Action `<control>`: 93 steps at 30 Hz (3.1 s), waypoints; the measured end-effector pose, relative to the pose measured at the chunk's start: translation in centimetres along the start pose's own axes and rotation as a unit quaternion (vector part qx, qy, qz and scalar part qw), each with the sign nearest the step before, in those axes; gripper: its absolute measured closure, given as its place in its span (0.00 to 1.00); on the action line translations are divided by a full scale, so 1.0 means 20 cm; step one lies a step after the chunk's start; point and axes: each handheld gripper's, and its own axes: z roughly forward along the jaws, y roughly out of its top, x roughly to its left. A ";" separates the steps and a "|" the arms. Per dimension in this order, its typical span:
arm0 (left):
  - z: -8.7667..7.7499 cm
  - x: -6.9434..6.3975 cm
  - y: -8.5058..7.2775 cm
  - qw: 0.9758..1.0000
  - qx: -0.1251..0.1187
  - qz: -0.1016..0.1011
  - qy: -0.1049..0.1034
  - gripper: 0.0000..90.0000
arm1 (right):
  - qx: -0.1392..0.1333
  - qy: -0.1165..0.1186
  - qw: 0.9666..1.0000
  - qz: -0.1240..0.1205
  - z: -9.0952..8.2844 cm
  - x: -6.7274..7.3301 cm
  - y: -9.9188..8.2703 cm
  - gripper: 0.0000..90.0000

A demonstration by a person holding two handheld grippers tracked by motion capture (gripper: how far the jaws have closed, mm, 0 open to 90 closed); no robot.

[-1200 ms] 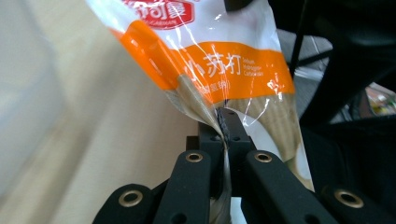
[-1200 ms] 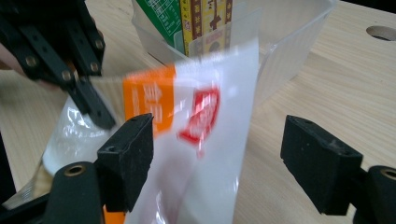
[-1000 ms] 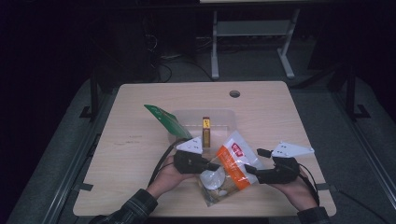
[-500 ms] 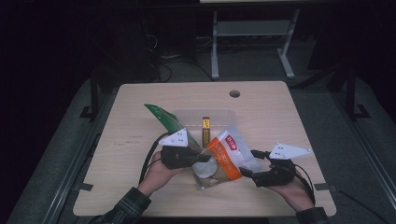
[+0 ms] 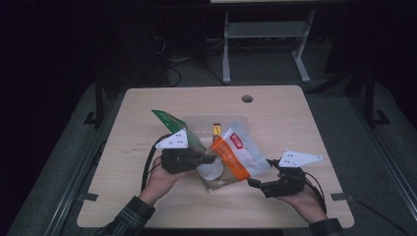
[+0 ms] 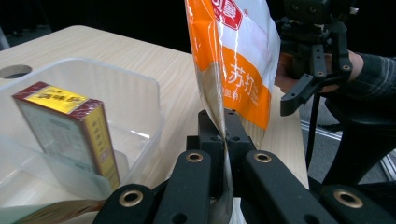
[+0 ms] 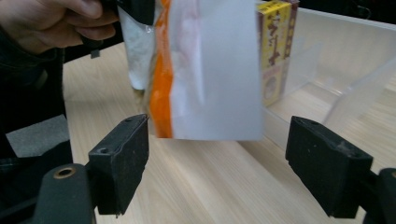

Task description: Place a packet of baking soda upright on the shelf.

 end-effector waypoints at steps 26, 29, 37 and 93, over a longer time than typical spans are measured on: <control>0.00 0.00 -0.02 1.000 -0.002 -0.008 0.009 1.00 | -0.063 0.097 0.993 0.026 0.12 0.00 0.12 0.99; 0.02 0.00 -0.03 1.000 0.006 -0.006 0.008 0.99 | -0.065 0.109 0.992 0.029 0.11 0.00 0.13 1.00; 0.07 -0.02 -0.04 1.000 0.021 -0.007 -0.002 0.97 | -0.070 0.163 0.984 0.032 0.09 0.02 0.16 1.00; -0.25 0.06 -0.48 0.981 0.156 -0.027 0.112 0.19 | -0.101 0.055 0.993 0.018 -0.11 -0.26 0.34 1.00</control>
